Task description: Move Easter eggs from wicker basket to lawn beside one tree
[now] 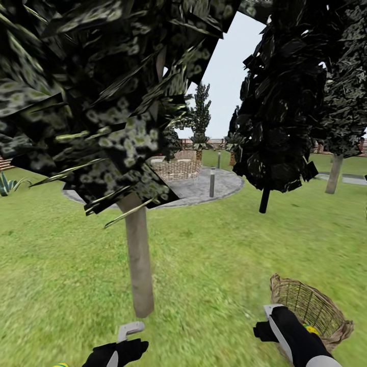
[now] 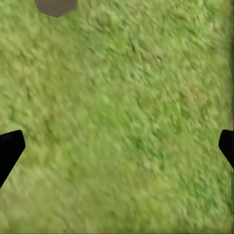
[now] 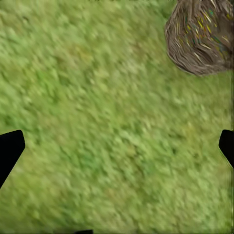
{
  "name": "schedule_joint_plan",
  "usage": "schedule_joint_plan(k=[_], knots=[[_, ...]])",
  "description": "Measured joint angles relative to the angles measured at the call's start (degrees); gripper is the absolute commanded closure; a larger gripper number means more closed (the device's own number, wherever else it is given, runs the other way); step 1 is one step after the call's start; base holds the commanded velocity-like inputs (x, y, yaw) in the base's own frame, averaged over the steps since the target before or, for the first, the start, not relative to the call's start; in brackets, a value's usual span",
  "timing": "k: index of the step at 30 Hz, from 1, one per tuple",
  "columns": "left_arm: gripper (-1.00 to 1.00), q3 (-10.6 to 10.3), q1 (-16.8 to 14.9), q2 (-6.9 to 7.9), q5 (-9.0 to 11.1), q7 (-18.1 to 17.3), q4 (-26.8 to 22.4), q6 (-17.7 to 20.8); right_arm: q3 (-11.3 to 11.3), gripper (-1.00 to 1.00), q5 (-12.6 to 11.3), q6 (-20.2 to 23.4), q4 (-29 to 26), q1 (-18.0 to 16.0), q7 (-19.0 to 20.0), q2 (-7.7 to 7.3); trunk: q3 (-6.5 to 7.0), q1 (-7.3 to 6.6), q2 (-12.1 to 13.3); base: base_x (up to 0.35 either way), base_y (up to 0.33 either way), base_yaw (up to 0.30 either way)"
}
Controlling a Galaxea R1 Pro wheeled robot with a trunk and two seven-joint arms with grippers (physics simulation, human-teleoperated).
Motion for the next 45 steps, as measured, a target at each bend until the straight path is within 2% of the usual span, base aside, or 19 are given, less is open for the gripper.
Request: schedule_joint_plan(k=[9,22,31,45], knots=[[-1.00,-0.01,0.00,0.03,0.06,-0.56,-0.02,0.09,0.00,-1.00,-0.01,-0.05,0.01,0.01,0.00,-0.05,0.00,-0.02,0.01,0.029,-0.161,0.000],[-1.00,-1.11,0.00,-0.31,-0.12,-0.31,0.00,0.25,0.01,-1.00,0.01,-0.08,0.01,0.00,0.00,0.02,0.01,-0.04,0.01,0.274,-0.151,0.000],[-1.00,-1.21,0.00,-0.97,-2.43,-0.18,0.85,0.16,0.08,-1.00,0.07,-0.09,0.00,0.00,0.00,0.11,0.00,-0.02,0.01,0.065,-0.306,0.000],[-1.00,-1.17,0.00,-0.95,-2.64,-0.19,0.92,-0.08,0.08,-1.00,0.08,-0.12,0.00,0.00,0.00,0.10,0.00,-0.02,0.01,0.113,-0.288,0.000]])
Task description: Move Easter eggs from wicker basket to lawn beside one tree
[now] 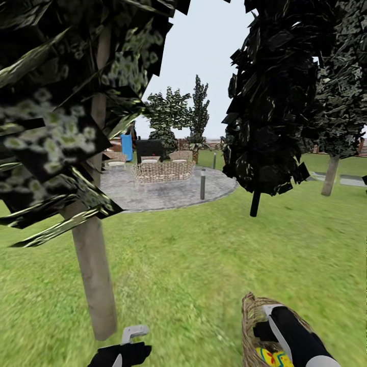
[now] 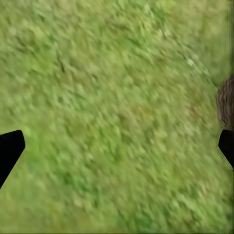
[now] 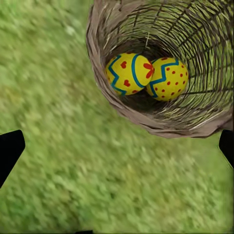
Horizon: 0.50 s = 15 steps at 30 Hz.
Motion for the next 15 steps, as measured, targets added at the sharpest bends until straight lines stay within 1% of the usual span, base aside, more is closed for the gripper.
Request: schedule_joint_plan(k=[4,11,15], knots=[[-1.00,0.34,0.00,0.27,0.37,-0.19,-0.15,-0.06,0.00,-1.00,-0.05,-0.01,0.01,0.00,0.00,-0.18,0.00,0.01,0.00,0.027,-0.082,0.000],[-1.00,0.54,0.00,0.83,0.48,-0.30,-1.27,0.10,-0.30,-1.00,-0.14,-0.04,0.06,0.00,-0.28,-1.12,0.00,0.01,0.00,0.003,-0.008,0.000],[-1.00,0.61,0.00,2.57,0.60,-0.45,-1.97,0.77,-0.16,-1.00,-0.09,0.17,0.27,0.00,-0.27,-3.16,0.00,0.01,0.00,0.000,0.000,0.000]])
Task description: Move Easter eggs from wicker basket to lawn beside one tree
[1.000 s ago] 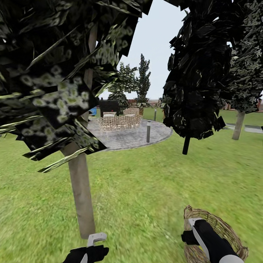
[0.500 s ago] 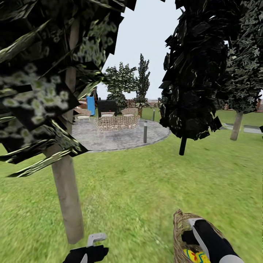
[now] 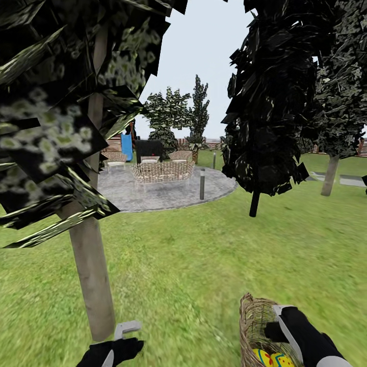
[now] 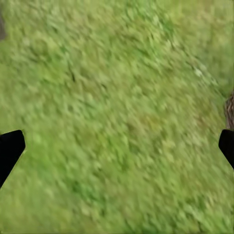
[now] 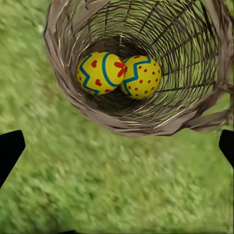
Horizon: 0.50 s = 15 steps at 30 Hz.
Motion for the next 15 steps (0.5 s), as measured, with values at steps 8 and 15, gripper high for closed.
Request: schedule_joint_plan(k=[8,15], knots=[[-1.00,0.54,0.00,4.42,2.09,-2.02,-1.42,7.48,0.20,-1.00,-0.37,0.52,0.16,0.00,0.31,-4.03,0.00,0.00,0.00,0.000,0.000,0.000],[-1.00,0.61,0.00,5.49,2.26,-2.42,-1.75,9.32,0.60,-1.00,0.04,0.44,0.18,0.01,0.28,-3.14,0.00,0.00,0.00,0.000,0.000,0.000]])
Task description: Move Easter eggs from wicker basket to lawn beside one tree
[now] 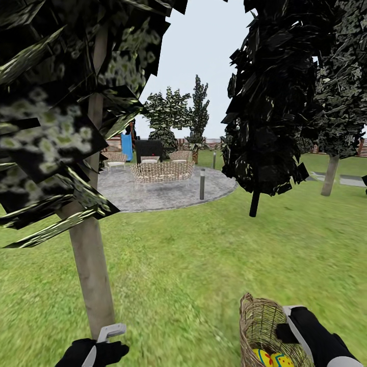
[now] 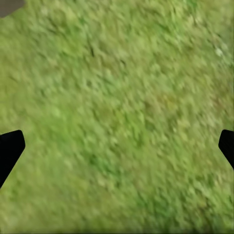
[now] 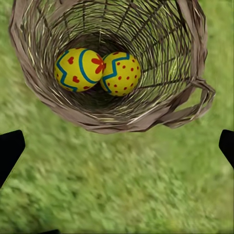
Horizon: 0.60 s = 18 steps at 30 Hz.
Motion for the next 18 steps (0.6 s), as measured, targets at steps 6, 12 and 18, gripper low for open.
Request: schedule_joint_plan(k=[6,12,18], knots=[[-1.00,-0.05,0.00,0.03,-0.16,0.32,-0.02,-0.38,0.33,-1.00,0.19,0.04,0.00,0.00,-0.12,0.80,0.00,0.00,0.00,0.000,0.000,0.000],[-1.00,-0.17,0.00,-0.02,-0.09,0.22,0.39,-0.59,1.22,-1.00,0.55,-0.05,-0.09,0.00,-0.17,1.06,0.00,0.00,0.00,0.000,0.000,0.000],[-1.00,-0.02,0.00,0.61,0.00,-0.02,0.35,-0.72,1.10,-1.00,0.38,-0.07,-0.12,0.00,-0.03,0.68,0.00,-0.03,0.00,0.127,0.000,0.000]])
